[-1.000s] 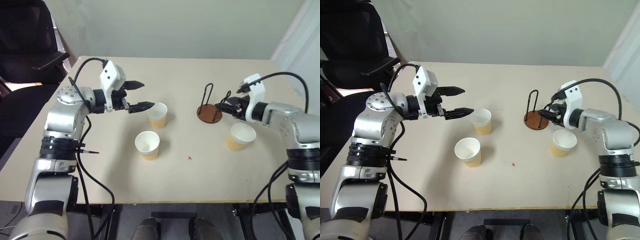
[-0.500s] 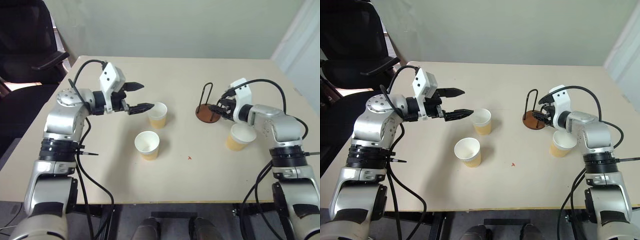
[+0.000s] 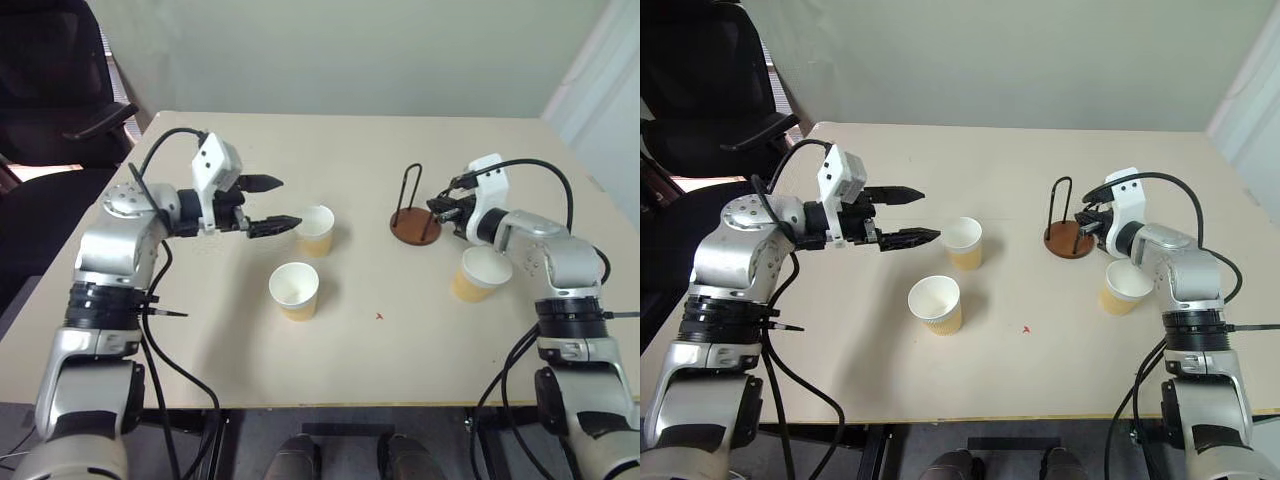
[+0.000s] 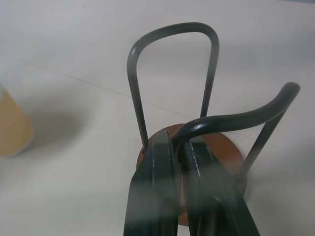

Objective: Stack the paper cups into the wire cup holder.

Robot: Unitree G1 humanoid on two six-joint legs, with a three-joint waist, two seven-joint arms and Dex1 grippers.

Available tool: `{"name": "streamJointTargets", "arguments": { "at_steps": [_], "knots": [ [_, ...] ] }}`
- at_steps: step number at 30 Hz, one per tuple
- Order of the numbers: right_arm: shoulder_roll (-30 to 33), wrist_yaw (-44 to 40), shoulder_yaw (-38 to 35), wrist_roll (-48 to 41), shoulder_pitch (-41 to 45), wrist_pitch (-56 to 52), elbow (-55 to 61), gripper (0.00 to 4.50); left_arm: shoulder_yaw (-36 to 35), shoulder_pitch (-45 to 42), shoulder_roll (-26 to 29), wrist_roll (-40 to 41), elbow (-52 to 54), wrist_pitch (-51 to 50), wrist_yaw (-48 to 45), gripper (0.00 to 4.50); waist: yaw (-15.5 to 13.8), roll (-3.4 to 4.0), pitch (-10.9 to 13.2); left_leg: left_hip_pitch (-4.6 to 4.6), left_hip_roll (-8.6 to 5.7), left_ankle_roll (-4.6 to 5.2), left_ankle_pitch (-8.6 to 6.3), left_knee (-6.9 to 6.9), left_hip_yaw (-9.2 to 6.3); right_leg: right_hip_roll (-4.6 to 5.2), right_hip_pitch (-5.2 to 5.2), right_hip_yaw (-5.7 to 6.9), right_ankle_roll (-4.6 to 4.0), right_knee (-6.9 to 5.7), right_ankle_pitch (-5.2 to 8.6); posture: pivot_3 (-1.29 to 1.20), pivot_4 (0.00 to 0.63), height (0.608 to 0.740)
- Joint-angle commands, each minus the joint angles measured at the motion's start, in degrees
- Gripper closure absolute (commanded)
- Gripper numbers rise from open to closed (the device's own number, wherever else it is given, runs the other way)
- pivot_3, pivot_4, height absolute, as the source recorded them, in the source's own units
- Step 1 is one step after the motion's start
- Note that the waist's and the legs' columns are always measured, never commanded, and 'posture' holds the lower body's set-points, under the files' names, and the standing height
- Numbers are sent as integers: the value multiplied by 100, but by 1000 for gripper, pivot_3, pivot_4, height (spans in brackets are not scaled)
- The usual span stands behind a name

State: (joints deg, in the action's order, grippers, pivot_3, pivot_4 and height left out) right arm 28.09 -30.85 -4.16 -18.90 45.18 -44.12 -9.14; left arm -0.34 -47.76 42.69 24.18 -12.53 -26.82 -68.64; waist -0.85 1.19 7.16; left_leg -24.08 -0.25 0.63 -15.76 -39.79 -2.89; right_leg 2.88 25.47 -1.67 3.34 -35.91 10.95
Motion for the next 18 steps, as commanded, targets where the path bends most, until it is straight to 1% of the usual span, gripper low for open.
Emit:
{"name": "streamJointTargets", "arguments": {
  "at_steps": [1, 2, 5, 7, 10, 12, 15, 18],
  "knots": [
    [-25, -370, -278, -587, 48, -92, 860, 4466, -236, -36, 307, 543, 472, -482, -564, 0, 2, 1, 1, -1, 0, -2, 0, 2, -1, -1, 1, 0, 0, 0, 0, 0, 150, 740],
    [25, -485, -258, -715, 40, -193, 1065, 4466, -225, -37, 380, 630, 557, -582, -705, 0, 1, 1, 1, -2, 0, -3, -1, 4, -1, -3, 2, 0, -1, 1, 1, 0, 150, 740],
    [524, -1085, -146, -1255, 12, -745, 1991, 4466, -120, -72, 685, 814, 893, -806, -1183, 0, -20, 3, 2, -10, 0, -7, -1, 8, -3, -5, 5, 1, -3, 7, 3, 0, 150, 740],
    [790, -1314, -112, -1521, -7, -1028, 2378, 4466, -81, -96, 777, 829, 951, -832, -1308, 0, -30, 1, 1, -16, -1, -8, -2, 8, -5, -5, 6, 2, -3, 14, 3, 0, 150, 740],
    [1404, -1713, -128, -2057, -236, -1557, 3202, 4466, 7, -82, 826, 801, 1060, -829, -1422, 0, -47, 1, 1, -15, -1, -9, -2, 6, -7, -4, 0, 2, -3, 21, 4, 0, 150, 740],
    [1663, -1808, -134, -2260, -423, -1725, 3542, 4466, 25, -54, 811, 801, 1111, -846, -1431, 0, -48, 1, 1, -14, 0, -9, -2, 4, -7, -4, -2, 2, -3, 18, 4, 0, 150, 740],
    [2133, -1974, -89, -2383, -1039, -1777, 4116, 4466, 96, 42, 769, 844, 1305, -905, -1427, 0, -45, 0, 1, -4, 1, -11, 0, 1, -6, -3, -8, -1, -3, 10, 5, 0, 150, 740],
    [2250, -1980, -41, -2488, -1335, -1763, 4312, 4466, 149, 40, 756, 836, 1334, -918, -1446, 0, -32, 0, 1, 6, 2, -15, 3, 1, -5, -3, -12, -4, -5, 1, 6, 0, 150, 740]
  ]
}}
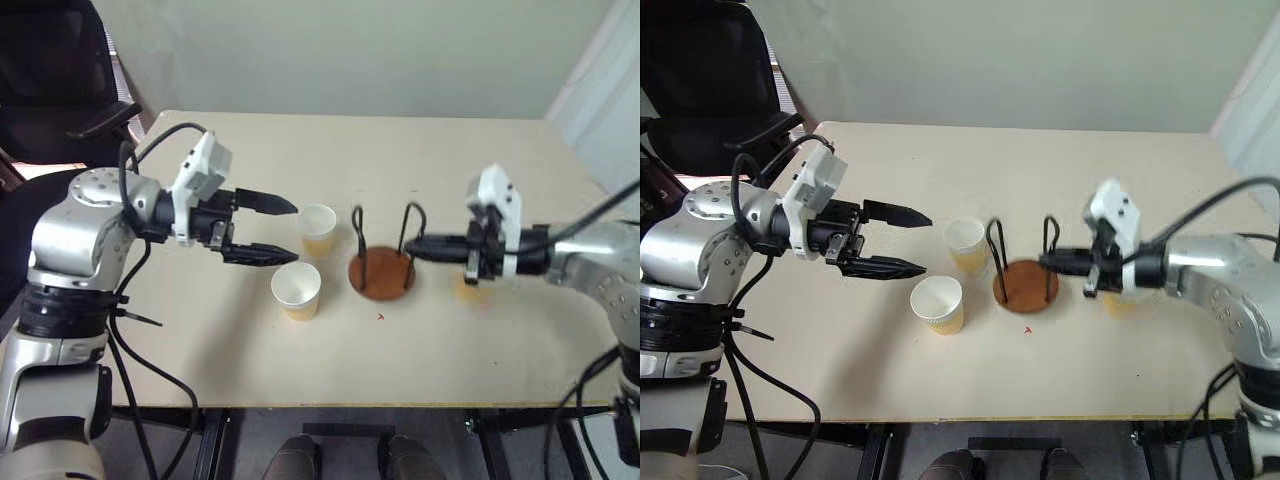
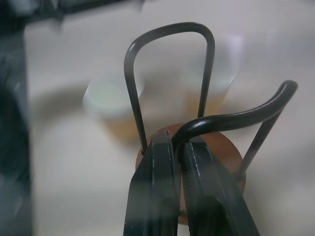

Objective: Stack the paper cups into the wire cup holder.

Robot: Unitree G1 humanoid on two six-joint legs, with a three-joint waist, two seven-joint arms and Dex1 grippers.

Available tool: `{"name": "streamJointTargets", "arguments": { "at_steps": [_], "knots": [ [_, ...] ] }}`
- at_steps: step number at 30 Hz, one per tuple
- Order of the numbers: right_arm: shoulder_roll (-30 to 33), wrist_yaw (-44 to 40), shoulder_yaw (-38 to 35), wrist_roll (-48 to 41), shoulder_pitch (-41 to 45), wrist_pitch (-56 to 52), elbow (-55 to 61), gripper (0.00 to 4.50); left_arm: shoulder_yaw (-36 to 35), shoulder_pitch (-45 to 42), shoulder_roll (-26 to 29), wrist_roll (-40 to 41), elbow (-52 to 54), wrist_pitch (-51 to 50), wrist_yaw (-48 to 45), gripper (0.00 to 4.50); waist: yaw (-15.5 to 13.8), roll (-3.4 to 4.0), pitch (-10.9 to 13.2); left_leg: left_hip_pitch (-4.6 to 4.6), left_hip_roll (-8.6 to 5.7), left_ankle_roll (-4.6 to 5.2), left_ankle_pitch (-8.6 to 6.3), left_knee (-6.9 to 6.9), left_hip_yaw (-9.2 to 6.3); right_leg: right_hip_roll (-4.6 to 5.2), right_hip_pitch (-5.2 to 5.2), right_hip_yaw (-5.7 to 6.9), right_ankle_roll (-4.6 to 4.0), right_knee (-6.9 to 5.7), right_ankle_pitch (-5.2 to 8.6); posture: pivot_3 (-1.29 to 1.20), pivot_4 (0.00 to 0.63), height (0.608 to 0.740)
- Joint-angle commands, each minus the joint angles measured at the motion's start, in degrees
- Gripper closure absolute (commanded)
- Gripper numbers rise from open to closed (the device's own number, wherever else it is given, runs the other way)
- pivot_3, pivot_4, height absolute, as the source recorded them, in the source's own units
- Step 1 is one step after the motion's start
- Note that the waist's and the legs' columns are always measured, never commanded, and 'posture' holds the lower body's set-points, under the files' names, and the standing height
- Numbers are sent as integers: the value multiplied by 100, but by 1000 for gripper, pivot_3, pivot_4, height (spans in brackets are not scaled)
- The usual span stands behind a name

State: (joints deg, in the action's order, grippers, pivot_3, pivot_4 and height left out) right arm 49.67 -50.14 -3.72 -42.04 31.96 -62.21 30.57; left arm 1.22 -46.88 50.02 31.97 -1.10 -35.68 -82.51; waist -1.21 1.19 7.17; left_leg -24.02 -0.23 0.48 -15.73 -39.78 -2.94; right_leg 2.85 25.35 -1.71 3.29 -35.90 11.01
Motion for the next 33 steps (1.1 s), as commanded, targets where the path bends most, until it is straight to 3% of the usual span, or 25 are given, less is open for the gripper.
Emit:
{"name": "streamJointTargets", "arguments": {
  "at_steps": [1, 10, 16, 21, 27, 33],
  "knots": [
    [113, -46, -18, -145, -122, 88, 378, 4466, 33, -59, 9, 38, 192, -28, -61, 0, 10, 0, 0, 1, 0, 0, 3, 0, 0, 0, 0, 0, 0, -3, 0, 0, 150, 740],
    [-41, 265, 767, 522, -505, 510, 138, 4466, 294, -158, -120, -68, 155, 63, -64, 0, 61, -1, -1, 14, 4, 7, 19, 0, -1, 1, -7, 0, -8, -12, -12, 0, 150, 740],
    [195, 171, 824, 801, -787, 723, 137, 2668, 334, -140, -115, -109, 199, 84, -69, 0, 59, -3, -1, 12, 3, 11, 18, 1, -4, 3, -10, 4, -8, -7, -12, 0, 150, 740],
    [1058, -358, 181, 647, -1434, 811, 415, 925, 403, 159, 140, -119, 537, 75, -274, 0, 38, -3, -1, 3, 2, 15, 12, 4, -4, 5, -10, 6, -5, 2, -9, 0, 150, 740],
    [1652, -672, -968, -164, -1648, 334, 799, 925, 602, 551, 468, -512, 892, 638, -532, 0, 42, -4, -1, 7, 3, 8, 10, 8, -1, 4, -8, 3, -7, -1, -7, 0, 150, 740],
    [1649, -454, -1346, -972, -966, -74, 627, 925, 922, 558, 779, -1257, 783, 1894, -969, 0, 54, -3, -2, 12, 0, 10, 10, 6, -3, 2, -8, -3, -17, -4, -5, 0, 150, 740]
  ]
}}
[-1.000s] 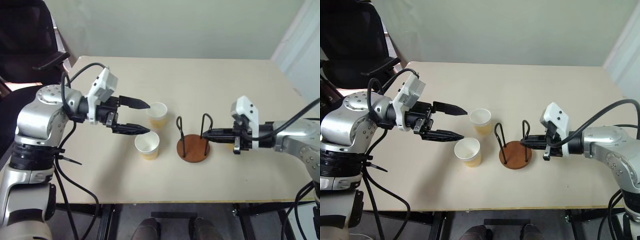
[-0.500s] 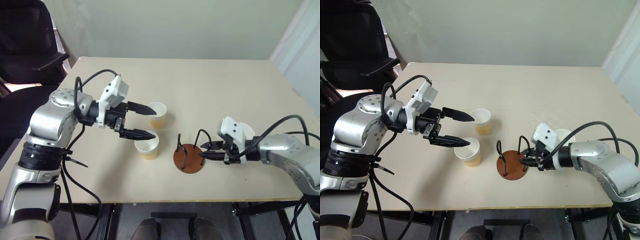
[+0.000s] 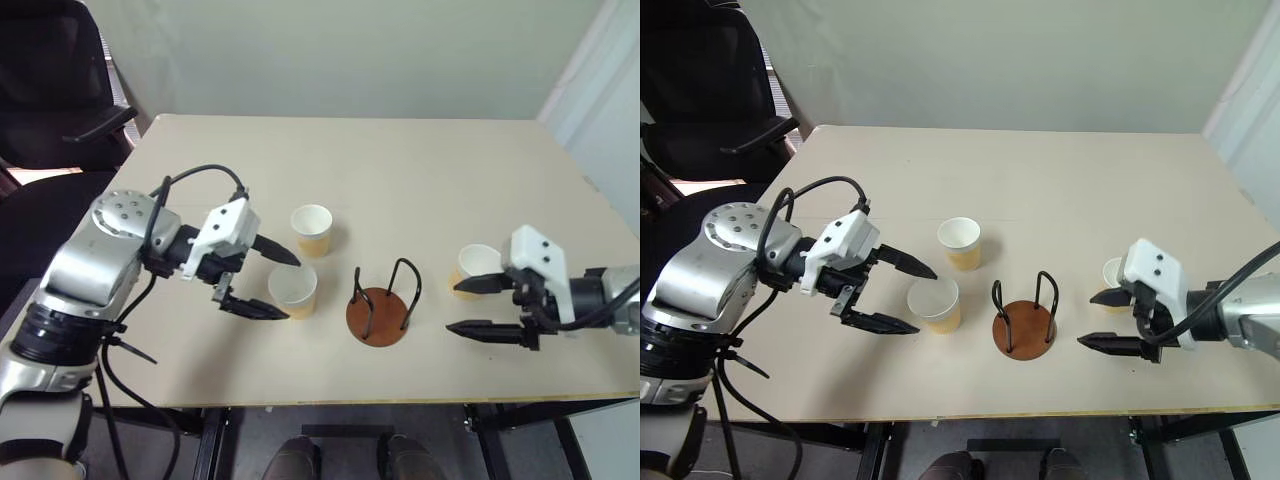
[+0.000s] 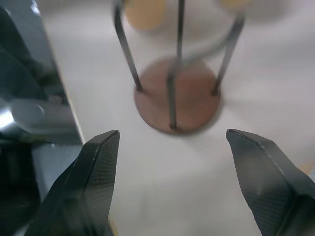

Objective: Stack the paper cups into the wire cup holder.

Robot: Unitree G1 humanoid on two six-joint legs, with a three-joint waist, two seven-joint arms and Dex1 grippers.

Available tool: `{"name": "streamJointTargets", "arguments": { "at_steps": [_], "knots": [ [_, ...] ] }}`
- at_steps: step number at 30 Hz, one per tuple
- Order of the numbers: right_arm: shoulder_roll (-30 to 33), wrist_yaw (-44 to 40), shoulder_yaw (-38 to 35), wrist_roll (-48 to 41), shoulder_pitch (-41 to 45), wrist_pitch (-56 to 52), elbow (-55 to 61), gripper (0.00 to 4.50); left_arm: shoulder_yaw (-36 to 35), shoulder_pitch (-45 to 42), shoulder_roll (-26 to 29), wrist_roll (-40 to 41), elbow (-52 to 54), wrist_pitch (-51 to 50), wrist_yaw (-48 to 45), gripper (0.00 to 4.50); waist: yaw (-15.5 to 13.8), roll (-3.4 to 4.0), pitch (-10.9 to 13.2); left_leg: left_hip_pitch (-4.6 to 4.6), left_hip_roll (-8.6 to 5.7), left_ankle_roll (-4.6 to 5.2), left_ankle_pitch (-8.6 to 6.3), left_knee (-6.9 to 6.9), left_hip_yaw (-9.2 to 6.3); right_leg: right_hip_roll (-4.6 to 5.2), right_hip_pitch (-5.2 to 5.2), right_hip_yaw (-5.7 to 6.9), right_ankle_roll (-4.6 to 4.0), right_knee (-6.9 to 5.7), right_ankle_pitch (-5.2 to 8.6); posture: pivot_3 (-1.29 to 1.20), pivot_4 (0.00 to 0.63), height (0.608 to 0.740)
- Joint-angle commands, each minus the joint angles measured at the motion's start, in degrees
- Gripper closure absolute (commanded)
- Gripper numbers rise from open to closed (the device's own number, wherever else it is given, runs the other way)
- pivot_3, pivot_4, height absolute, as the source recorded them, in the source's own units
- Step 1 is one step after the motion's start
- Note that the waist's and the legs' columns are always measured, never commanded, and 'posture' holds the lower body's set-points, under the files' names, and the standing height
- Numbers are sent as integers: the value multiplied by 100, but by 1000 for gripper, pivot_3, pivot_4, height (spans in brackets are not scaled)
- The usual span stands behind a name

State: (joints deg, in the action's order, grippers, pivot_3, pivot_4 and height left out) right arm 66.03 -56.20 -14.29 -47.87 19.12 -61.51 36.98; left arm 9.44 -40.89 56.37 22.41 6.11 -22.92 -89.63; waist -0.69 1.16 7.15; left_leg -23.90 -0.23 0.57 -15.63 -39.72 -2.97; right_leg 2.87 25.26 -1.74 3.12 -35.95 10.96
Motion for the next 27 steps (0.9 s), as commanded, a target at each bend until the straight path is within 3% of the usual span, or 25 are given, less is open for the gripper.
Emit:
{"name": "streamJointTargets", "arguments": {
  "at_steps": [1, 12, 16, 25, 27],
  "knots": [
    [-53, 223, -297, -521, 448, -217, -94, 925, 171, -48, 169, -451, 12, 866, -279, 0, 4, 0, 0, 0, 0, 1, 0, 0, -2, 0, 0, 1, -1, -1, 0, 0, 150, 740],
    [-15, 345, 80, -976, 1097, -356, -239, 925, 744, 278, -204, -1738, -967, 2835, 166, 0, 9, 2, -1, -6, 1, 13, -9, 2, 0, 0, 10, 3, 2, 0, 5, 0, 150, 740],
    [5, 443, 151, -1110, 1303, -452, -230, 878, 831, 371, -558, -1975, -1415, 3337, 418, 955, 0, 2, -1, -12, 1, 14, -9, 2, -2, 1, 13, 5, 2, -1, 6, 0, 150, 740],
    [83, 561, 190, -1251, 1473, -588, -261, 878, 629, 467, -492, -1708, -1796, 3897, 72, 4305, 1, 3, -2, -13, 1, 18, -12, -2, -2, 1, 14, 6, 2, -6, 6, 0, 150, 740],
    [100, 567, 165, -1258, 1437, -589, -257, 878, 599, 450, -480, -1650, -1837, 3930, 5, 4477, 5, 4, -3, -13, 1, 19, -12, -2, -1, 2, 14, 6, 2, -6, 6, 0, 150, 740]
  ]
}}
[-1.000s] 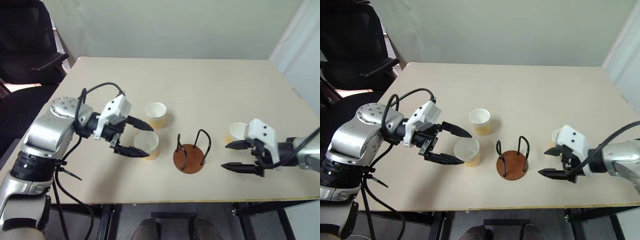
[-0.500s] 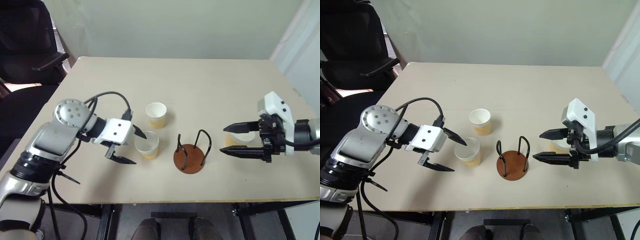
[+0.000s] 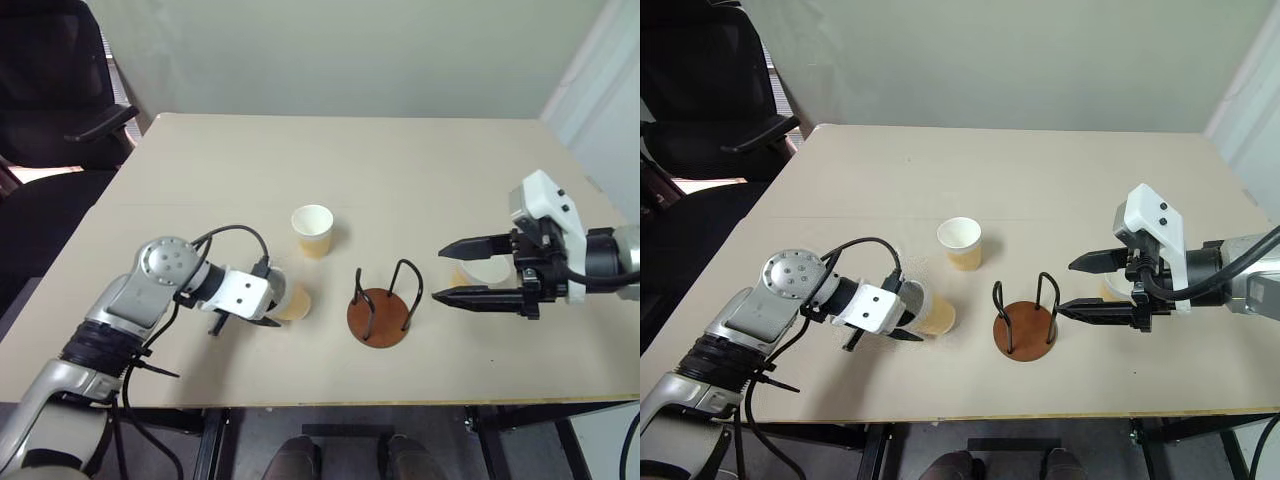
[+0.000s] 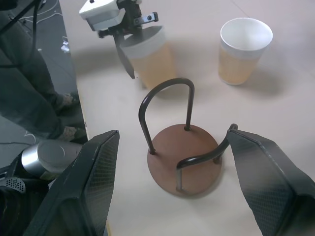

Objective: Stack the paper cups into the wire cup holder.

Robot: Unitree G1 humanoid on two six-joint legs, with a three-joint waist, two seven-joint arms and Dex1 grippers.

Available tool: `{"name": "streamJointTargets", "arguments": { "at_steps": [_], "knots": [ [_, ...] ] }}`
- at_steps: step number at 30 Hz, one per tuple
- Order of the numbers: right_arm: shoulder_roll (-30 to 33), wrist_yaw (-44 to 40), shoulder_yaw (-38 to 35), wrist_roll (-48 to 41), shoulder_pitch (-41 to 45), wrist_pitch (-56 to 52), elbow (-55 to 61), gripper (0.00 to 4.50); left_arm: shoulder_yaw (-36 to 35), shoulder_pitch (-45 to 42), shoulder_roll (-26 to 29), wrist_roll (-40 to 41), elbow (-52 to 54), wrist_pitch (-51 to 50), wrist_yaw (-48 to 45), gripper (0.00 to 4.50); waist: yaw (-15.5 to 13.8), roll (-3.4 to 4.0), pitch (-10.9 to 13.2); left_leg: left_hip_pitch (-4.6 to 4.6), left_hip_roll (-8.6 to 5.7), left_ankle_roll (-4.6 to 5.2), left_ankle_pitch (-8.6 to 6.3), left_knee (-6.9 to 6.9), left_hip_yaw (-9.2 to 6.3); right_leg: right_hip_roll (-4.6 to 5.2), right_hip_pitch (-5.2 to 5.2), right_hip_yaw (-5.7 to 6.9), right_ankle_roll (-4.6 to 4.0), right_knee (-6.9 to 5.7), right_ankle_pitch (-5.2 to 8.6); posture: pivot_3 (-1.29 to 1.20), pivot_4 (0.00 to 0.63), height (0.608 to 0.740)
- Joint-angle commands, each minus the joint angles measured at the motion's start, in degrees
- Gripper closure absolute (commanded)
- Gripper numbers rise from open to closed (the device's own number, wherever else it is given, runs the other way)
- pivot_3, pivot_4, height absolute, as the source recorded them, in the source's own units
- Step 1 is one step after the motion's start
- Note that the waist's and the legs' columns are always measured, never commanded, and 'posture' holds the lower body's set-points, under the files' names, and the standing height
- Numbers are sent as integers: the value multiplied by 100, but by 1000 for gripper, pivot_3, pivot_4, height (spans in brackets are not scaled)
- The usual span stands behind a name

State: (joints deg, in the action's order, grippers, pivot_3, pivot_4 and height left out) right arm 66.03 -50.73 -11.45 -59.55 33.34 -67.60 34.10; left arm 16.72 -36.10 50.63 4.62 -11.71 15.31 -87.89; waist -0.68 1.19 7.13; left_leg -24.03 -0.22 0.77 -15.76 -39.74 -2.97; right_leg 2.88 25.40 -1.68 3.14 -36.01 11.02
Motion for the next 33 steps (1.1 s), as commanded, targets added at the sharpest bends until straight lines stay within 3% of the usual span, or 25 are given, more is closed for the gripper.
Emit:
{"name": "streamJointTargets", "arguments": {
  "at_steps": [1, 6, 9, 13, 17, 21, 26, 33],
  "knots": [
    [106, 21, -133, -92, -11, 25, 40, 878, -146, -36, 101, 147, -78, 131, -200, 4477, 6, 1, 0, 0, 0, 1, -1, 0, 1, 0, 0, -1, 0, 0, 0, 0, 150, 740],
    [160, -6, -228, -79, -186, 66, 63, 878, -149, -46, 329, 466, 94, -2, -455, 4477, 9, 1, 0, -1, 0, 1, -1, 0, 2, 0, 3, 0, 0, 0, 0, 0, 150, 740],
    [227, -115, -317, 10, -354, 179, 19, 878, 118, -235, 754, 1032, 317, -238, -461, 4477, 5, 0, 0, -2, 1, 0, -2, 1, 1, 0, 4, 0, 0, 0, 0, 0, 150, 740],
    [313, -381, -562, 193, -727, 555, 68, 878, 666, -1146, 1277, 2124, 742, -889, -461, 4477, -26, -4, 2, -6, 0, 3, -5, -2, -1, 0, 3, 4, 0, 1, 0, 0, 150, 740],
    [352, -535, -701, 251, -964, 806, 122, 878, 1370, -2214, 1451, 2869, 873, -1325, -461, 4477, -41, -1, 0, -9, -8, 13, -20, -4, 9, 11, 1, 2, 0, 5, -1, 0, 150, 740],
    [348, -469, -736, 244, -997, 895, 96, 878, 2143, -3584, 1173, 3413, 702, -1637, -461, 4477, -22, -5, 3, -6, -8, 10, -20, -5, 6, 12, -1, -1, 2, 6, -1, 0, 150, 740],
    [322, -329, -840, 129, -1058, 867, 188, 878, 2929, -5080, 321, 3737, -60, -1820, -461, 4477, -40, -7, 5, -13, -7, 12, -22, -4, 17, 17, -1, 2, 7, 15, -2, 0, 150, 740],
    [303, 55, -1198, -148, -1295, 692, 422, 878, 3723, -5699, -525, 3790, -905, -1398, -461, 4477, -30, -3, 11, -11, -2, 10, -25, -3, 21, 20, -6, -7, 40, 17, 10, 0, 150, 740]
  ]
}}
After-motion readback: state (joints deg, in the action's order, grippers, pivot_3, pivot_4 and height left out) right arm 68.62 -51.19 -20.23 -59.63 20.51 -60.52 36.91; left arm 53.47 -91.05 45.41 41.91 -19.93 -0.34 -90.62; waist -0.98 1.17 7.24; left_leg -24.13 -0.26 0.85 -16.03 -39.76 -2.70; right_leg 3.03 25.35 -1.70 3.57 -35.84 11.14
